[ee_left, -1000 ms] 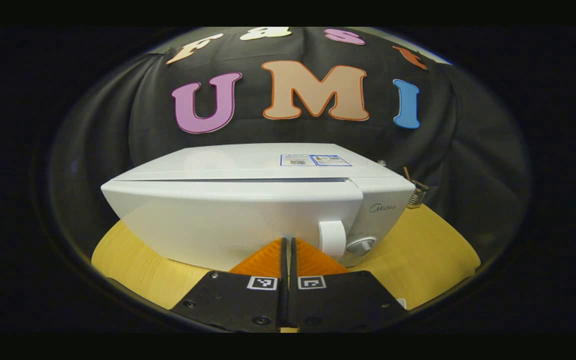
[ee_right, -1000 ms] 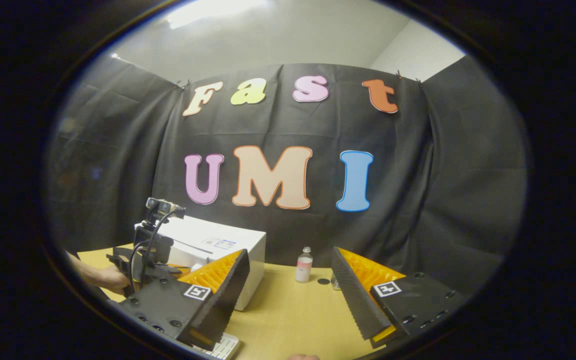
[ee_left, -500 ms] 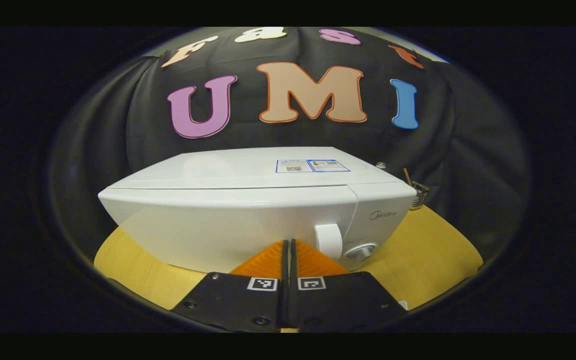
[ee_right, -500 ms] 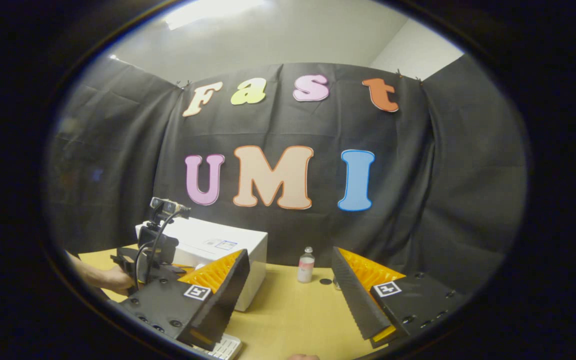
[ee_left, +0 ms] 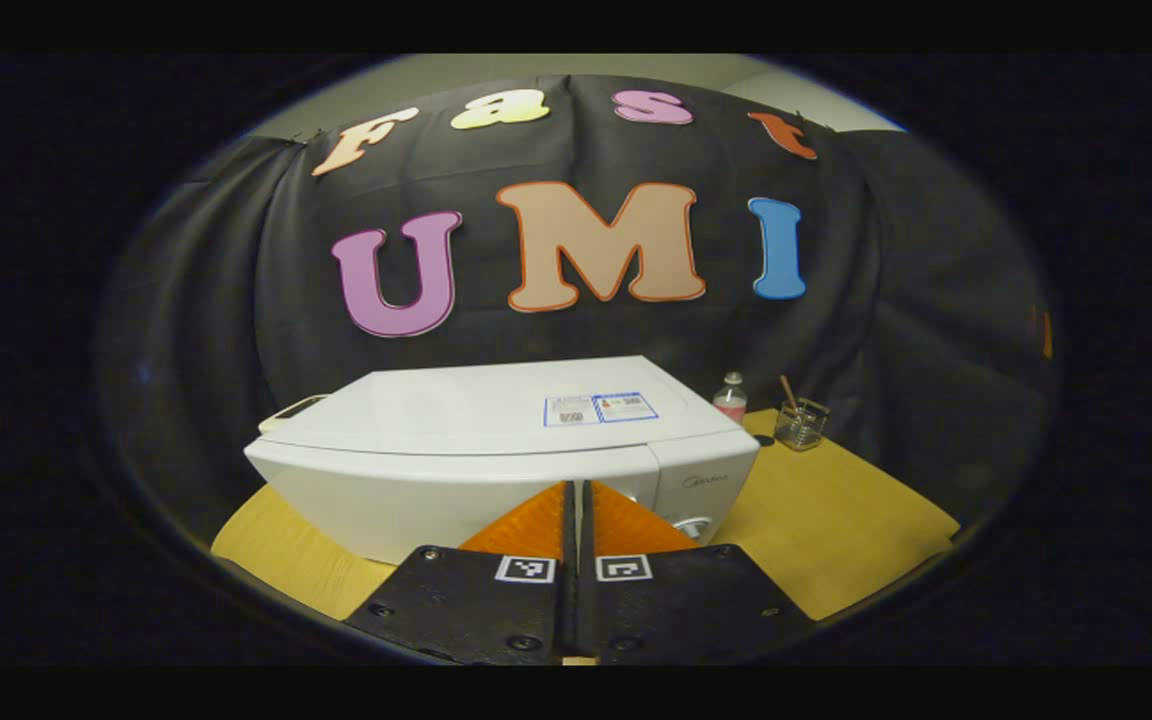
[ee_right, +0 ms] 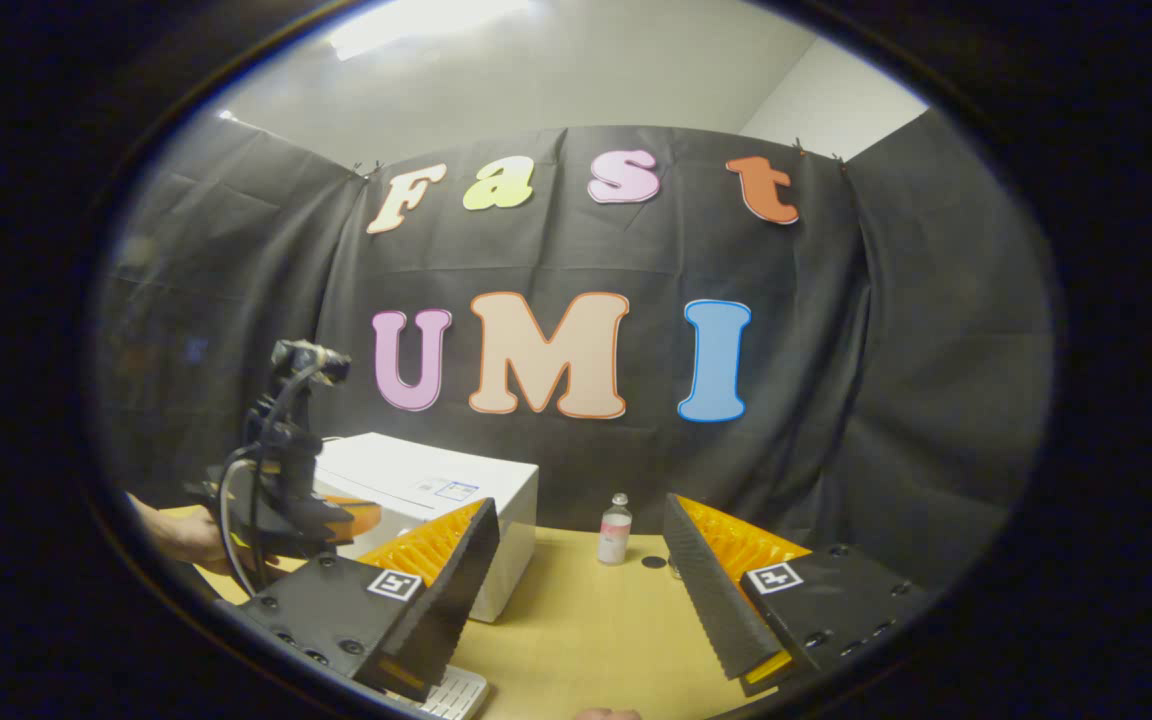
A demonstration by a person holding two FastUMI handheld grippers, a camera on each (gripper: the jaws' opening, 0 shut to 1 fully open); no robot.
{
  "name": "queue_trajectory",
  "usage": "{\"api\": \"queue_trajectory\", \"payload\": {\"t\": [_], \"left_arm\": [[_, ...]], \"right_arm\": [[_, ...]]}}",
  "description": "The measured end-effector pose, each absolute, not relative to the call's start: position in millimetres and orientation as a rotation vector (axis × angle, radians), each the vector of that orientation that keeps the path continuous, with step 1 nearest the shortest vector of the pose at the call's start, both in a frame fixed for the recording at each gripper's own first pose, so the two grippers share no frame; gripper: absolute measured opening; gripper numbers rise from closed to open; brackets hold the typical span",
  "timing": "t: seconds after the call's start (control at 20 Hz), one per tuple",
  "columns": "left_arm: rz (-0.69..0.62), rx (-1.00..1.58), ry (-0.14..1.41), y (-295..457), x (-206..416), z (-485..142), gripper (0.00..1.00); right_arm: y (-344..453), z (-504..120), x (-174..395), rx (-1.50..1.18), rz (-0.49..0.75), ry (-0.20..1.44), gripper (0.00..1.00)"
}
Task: Open the microwave oven with the left hand, put the food in, and close the microwave oven.
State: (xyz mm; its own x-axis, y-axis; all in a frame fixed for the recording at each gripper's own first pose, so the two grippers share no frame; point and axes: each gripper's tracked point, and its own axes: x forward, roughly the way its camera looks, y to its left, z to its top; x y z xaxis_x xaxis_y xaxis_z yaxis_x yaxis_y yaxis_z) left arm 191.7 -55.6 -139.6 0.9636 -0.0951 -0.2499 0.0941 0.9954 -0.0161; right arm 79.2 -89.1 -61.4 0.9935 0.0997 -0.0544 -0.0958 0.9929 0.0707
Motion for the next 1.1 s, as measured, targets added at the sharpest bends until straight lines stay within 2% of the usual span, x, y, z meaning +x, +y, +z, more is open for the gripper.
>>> {"api": "queue_trajectory", "payload": {"t": [0.3,0.6,0.7,0.85,1.05,1.1], "left_arm": [[-0.084,-0.087,0.121,-53,147,-51,0.0],[-0.078,-0.112,0.049,-46,109,1,0.0],[-0.146,-0.112,0.024,-61,104,13,0.24],[-0.113,-0.075,-0.026,-52,91,27,0.93],[-0.107,-0.058,-0.022,-57,77,26,0.96],[-0.108,-0.072,-0.022,-59,74,28,0.94]], "right_arm": [[-82,-42,80,0.053,0.103,0.031,0.95],[-72,-21,81,0.043,0.118,0.015,0.95],[-67,-17,83,0.045,0.126,0.01,0.95],[-61,-12,84,0.05,0.138,0.005,0.95],[-57,-8,85,0.066,0.138,-0.006,0.95],[-56,-7,85,0.069,0.14,-0.005,0.95]]}}
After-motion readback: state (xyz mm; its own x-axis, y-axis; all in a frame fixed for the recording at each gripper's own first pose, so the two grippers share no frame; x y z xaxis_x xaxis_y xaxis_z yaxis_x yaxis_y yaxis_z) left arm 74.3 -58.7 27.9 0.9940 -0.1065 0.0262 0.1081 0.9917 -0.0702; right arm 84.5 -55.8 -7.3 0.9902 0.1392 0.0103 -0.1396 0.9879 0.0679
